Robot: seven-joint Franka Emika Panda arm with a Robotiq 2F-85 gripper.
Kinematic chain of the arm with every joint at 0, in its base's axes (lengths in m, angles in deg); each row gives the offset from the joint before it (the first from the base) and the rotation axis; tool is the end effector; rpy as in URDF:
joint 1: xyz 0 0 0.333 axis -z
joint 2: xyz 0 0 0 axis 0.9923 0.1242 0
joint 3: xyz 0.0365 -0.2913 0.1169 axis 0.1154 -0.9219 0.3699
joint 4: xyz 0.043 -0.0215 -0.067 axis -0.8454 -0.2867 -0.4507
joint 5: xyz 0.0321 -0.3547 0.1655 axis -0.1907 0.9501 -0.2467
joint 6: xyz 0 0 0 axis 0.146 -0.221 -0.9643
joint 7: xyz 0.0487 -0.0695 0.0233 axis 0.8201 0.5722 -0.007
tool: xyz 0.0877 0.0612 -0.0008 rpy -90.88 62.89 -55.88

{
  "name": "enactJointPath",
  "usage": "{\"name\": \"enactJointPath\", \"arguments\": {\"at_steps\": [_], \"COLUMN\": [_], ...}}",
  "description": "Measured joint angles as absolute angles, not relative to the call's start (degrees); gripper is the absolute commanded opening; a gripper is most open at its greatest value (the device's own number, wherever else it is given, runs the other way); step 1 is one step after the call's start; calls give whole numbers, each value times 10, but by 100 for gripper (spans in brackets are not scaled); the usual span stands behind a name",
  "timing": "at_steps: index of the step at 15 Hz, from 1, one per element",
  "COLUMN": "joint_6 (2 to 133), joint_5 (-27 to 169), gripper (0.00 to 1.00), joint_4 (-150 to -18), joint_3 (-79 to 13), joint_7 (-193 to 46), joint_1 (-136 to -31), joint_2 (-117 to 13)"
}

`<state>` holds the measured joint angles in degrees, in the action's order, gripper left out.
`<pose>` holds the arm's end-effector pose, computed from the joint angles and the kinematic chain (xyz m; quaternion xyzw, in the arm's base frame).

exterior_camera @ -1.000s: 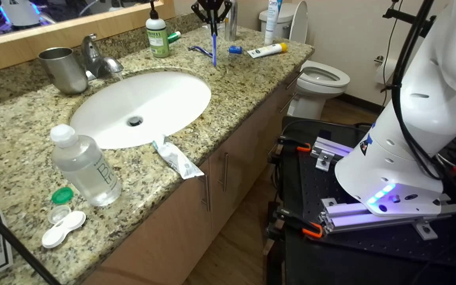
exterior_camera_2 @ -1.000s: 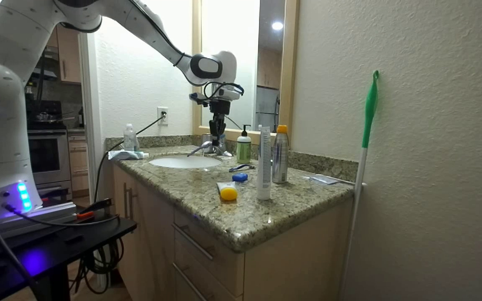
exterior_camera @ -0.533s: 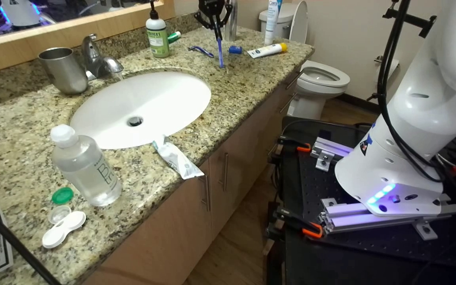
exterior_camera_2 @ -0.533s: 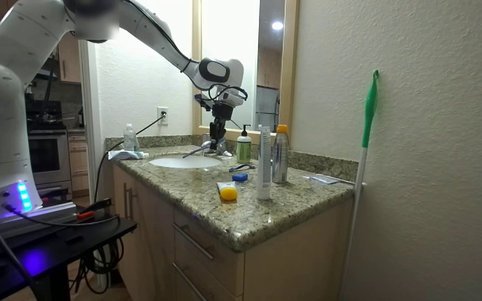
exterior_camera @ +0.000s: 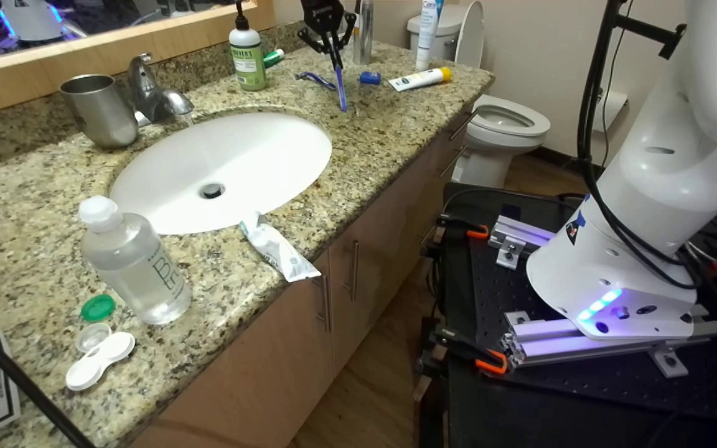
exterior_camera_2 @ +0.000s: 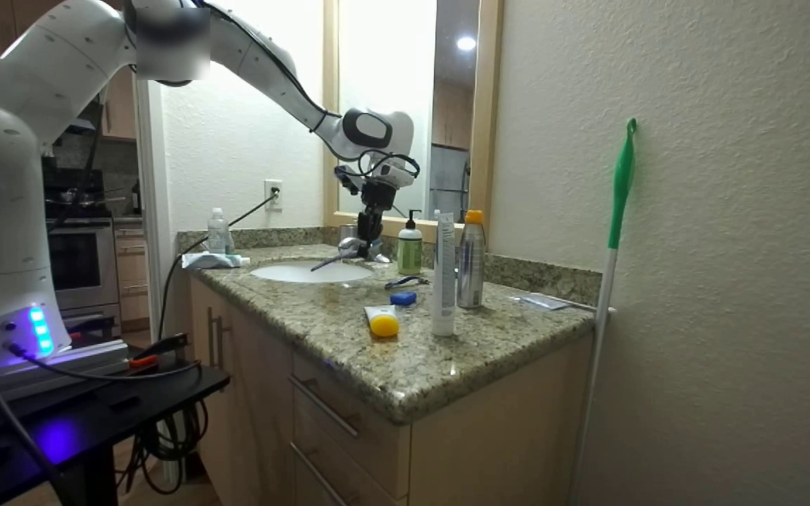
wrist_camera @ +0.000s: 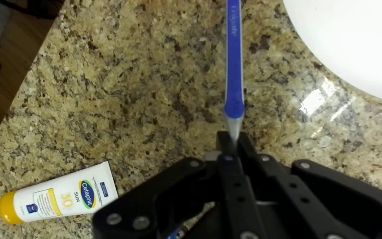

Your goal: Put the blue toothbrush in the silver cup, remove the toothbrush from the cup and put it on the right side of the counter

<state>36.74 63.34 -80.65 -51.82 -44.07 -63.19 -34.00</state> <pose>0.5147 -0.4151 0.2992 0.7733 -0.6122 -0.1512 0.0651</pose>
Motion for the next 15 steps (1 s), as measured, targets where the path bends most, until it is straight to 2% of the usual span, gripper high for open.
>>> {"name": "enactJointPath", "arguments": {"at_steps": [7, 12, 13, 15], "joint_6": [381, 462, 474, 487], "joint_5": [633, 634, 634, 634], "gripper": [2, 2, 32, 39], "joint_4": [-804, -805, -805, -805], "joint_3": [-516, -510, -510, -510], "joint_7": [-431, -431, -431, -431], "joint_1": [-632, -637, -637, -636], "joint_2": [-304, -271, -271, -272]}}
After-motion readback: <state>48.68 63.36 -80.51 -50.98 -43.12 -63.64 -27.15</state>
